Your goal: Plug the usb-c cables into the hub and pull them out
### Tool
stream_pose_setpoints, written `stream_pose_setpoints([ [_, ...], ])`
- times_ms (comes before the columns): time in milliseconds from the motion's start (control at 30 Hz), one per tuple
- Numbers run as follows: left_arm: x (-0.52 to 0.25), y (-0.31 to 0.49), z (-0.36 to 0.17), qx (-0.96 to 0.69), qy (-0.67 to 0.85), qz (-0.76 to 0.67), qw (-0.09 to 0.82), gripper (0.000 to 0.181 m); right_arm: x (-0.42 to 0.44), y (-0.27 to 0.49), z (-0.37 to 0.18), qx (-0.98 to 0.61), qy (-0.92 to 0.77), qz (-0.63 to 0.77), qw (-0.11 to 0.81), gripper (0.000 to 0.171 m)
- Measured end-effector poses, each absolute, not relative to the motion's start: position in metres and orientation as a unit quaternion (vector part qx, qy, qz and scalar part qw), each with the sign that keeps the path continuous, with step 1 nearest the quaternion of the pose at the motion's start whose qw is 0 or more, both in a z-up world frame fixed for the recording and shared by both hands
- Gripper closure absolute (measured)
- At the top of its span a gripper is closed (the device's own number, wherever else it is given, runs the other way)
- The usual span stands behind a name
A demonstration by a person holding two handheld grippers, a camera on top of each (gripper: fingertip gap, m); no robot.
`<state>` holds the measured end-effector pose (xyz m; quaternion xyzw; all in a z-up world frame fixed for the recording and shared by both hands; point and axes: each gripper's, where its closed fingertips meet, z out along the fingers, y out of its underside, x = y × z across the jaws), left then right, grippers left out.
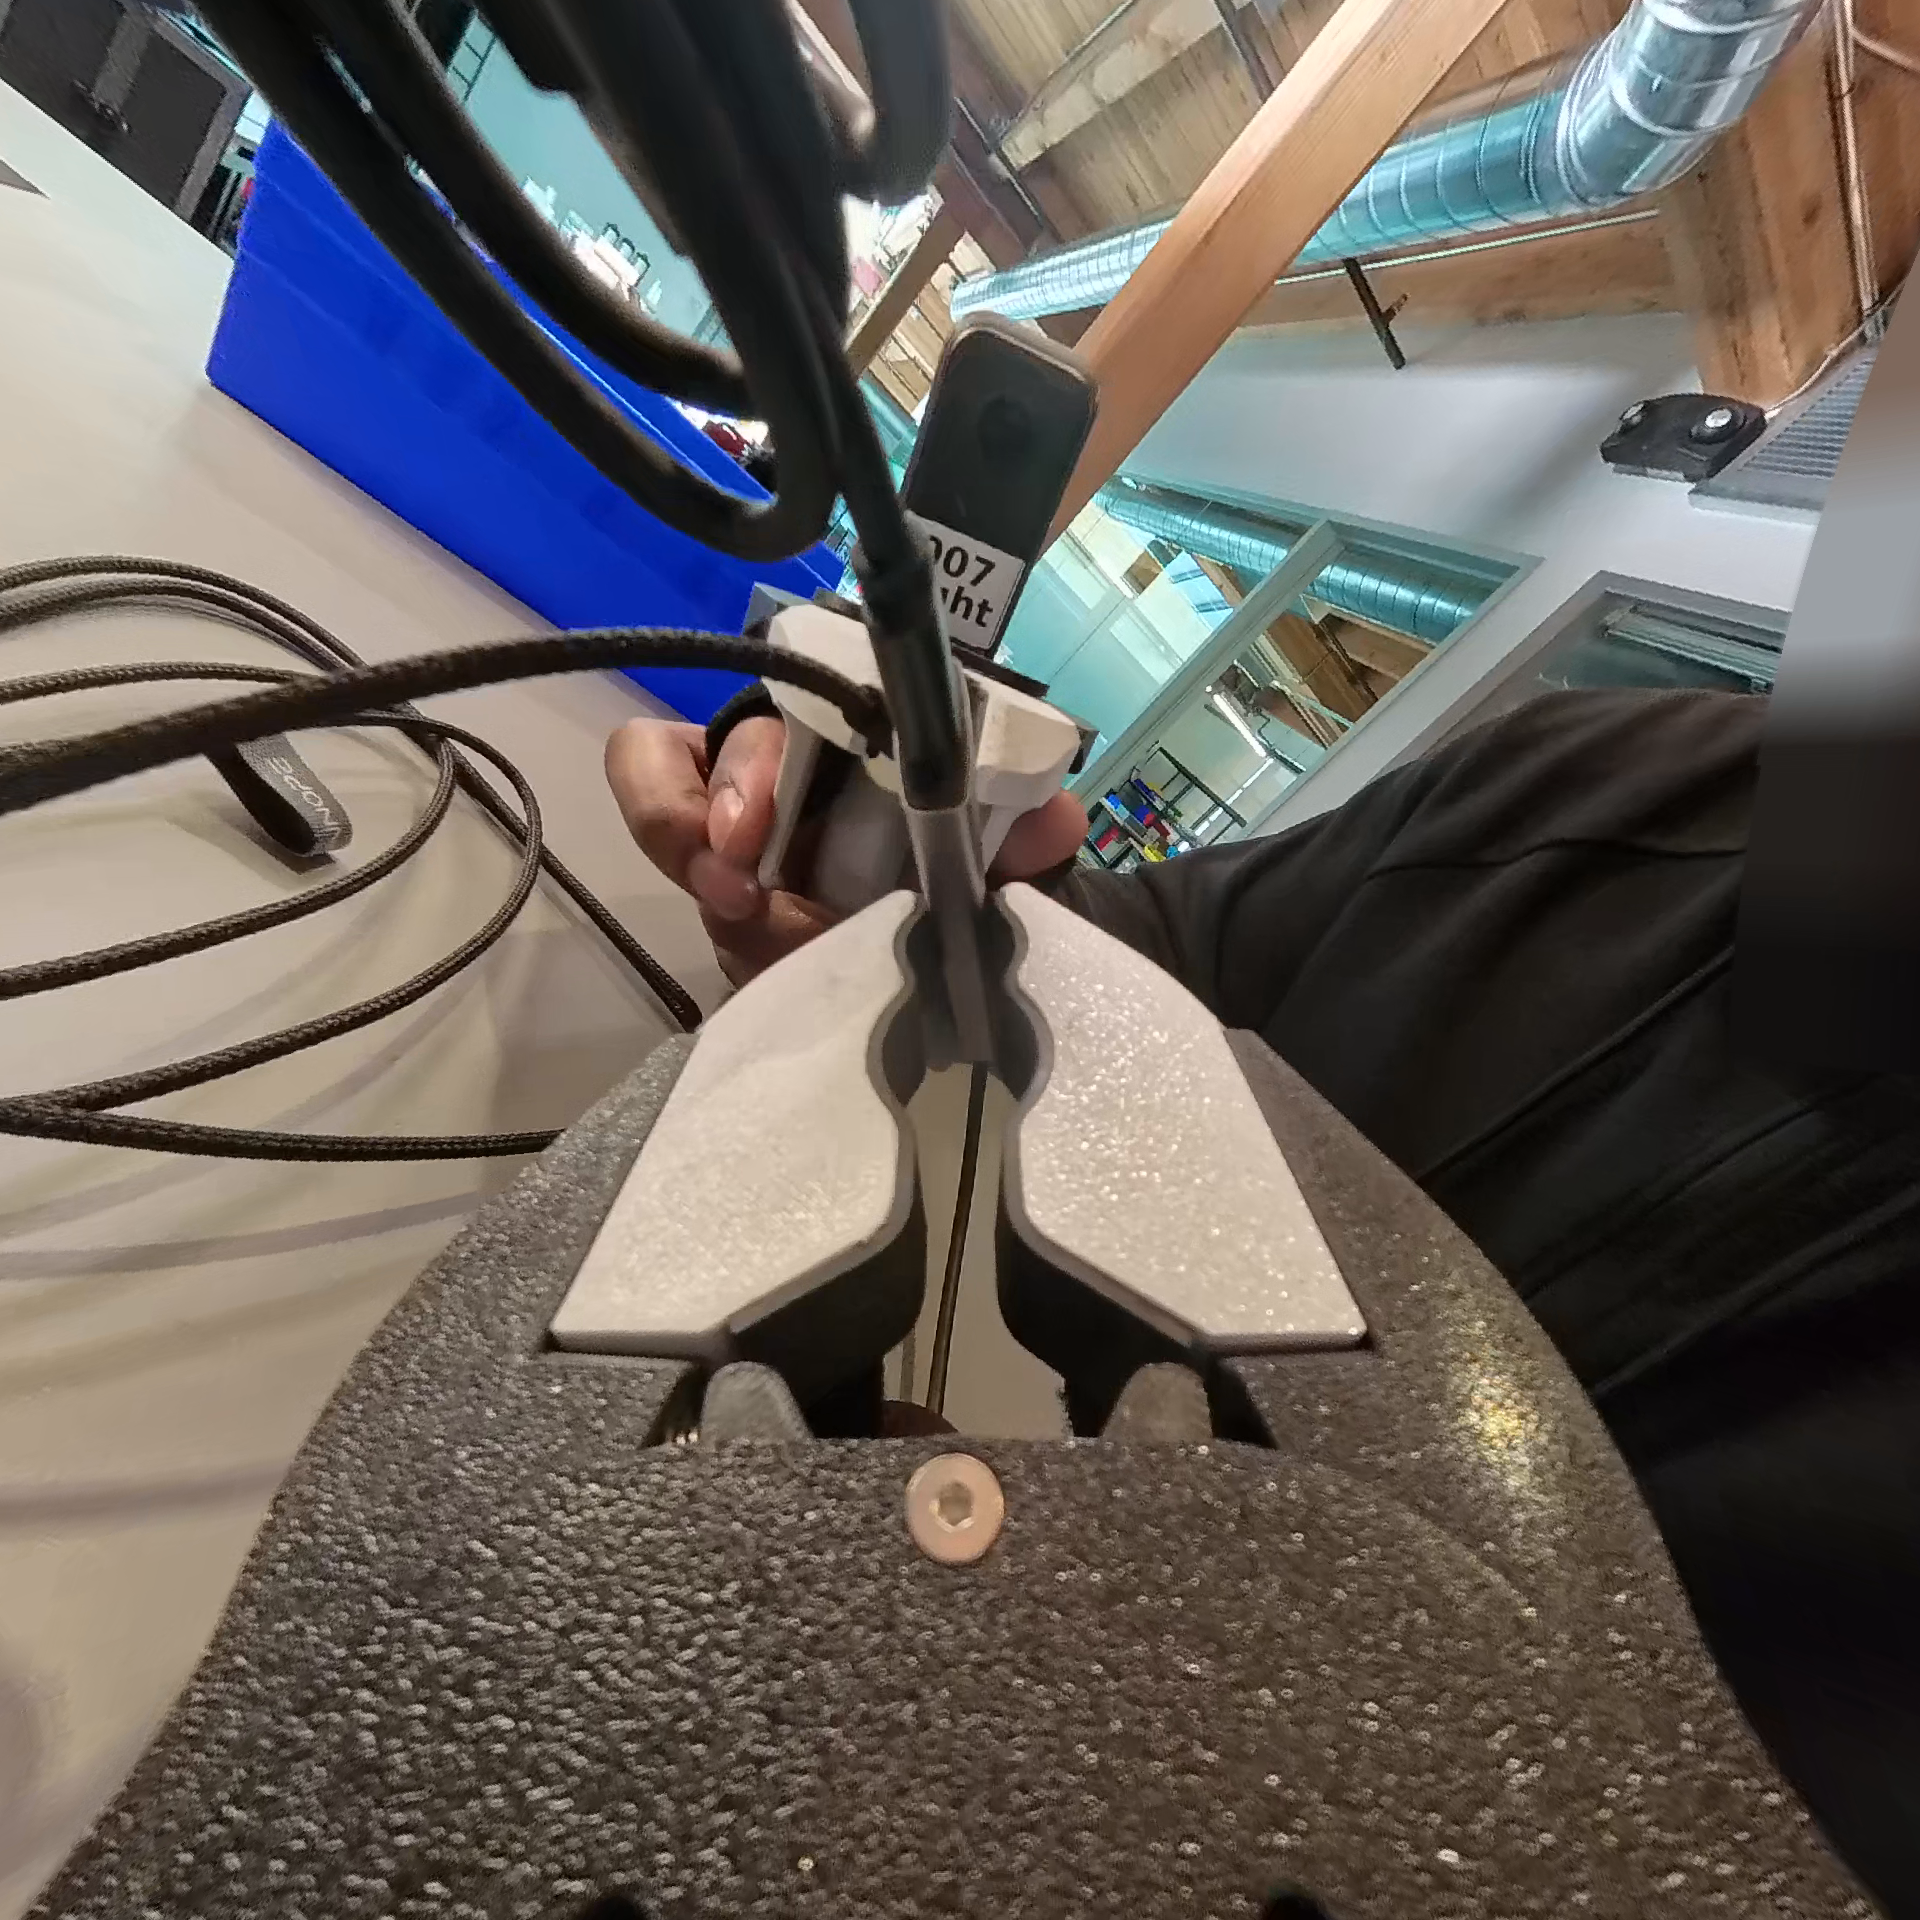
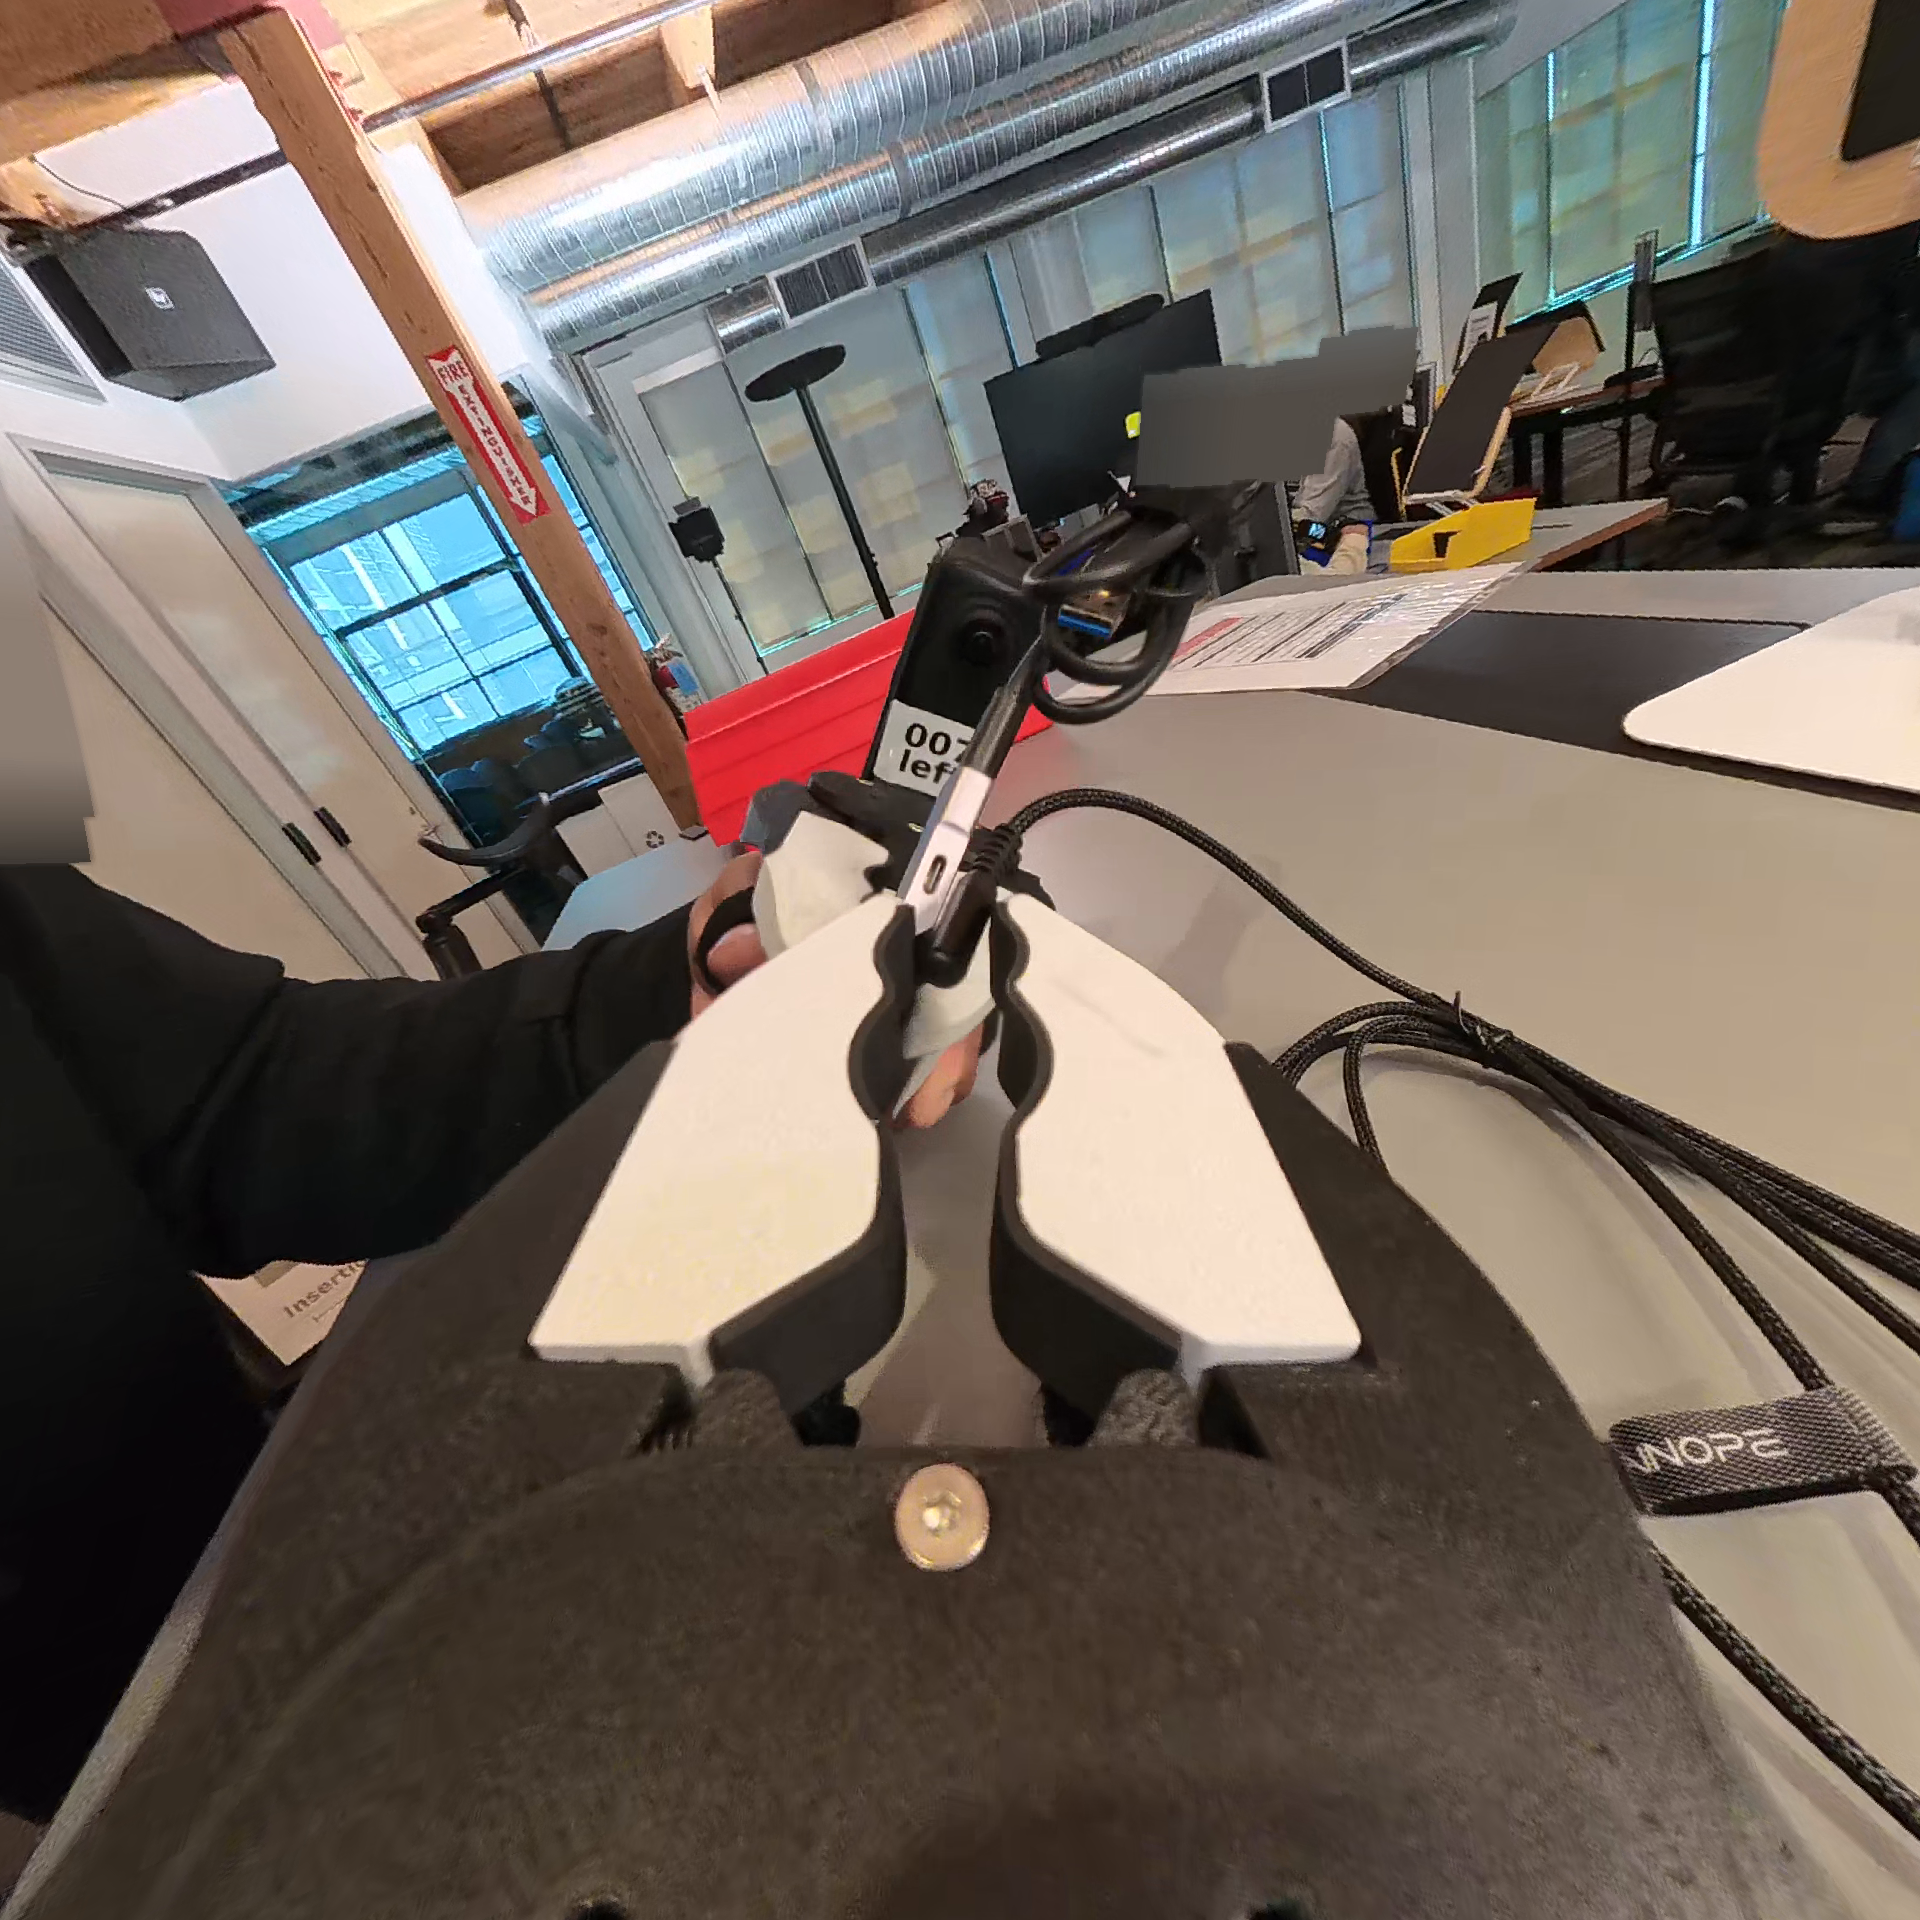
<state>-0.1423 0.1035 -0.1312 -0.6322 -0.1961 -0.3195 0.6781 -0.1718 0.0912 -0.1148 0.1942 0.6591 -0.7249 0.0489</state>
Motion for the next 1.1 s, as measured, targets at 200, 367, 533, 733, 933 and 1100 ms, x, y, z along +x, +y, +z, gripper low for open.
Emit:
stream_pose_setpoints([
  [200,-0.141,0.105,-0.134,-0.637,-0.200,-0.324,0.671,0.172,-0.173,0.089,-0.115,0.196,0.656,-0.729,0.027,0.158],
  [367,-0.145,0.104,-0.134,-0.631,-0.211,-0.318,0.675,0.172,-0.177,0.089,-0.117,0.211,0.649,-0.731,0.015,0.158],
  [533,-0.149,0.103,-0.131,-0.621,-0.214,-0.315,0.685,0.172,-0.179,0.089,-0.117,0.214,0.649,-0.730,-0.006,0.158],
  [733,-0.150,0.102,-0.129,-0.616,-0.215,-0.314,0.690,0.171,-0.181,0.090,-0.117,0.219,0.648,-0.729,-0.011,0.157],
  [933,-0.159,0.095,-0.122,-0.582,-0.228,-0.315,0.714,0.172,-0.182,0.091,-0.116,0.217,0.652,-0.726,-0.028,0.157],
  [1100,-0.165,0.091,-0.119,-0.564,-0.239,-0.319,0.723,0.171,-0.183,0.091,-0.116,0.220,0.650,-0.726,-0.046,0.157],
])
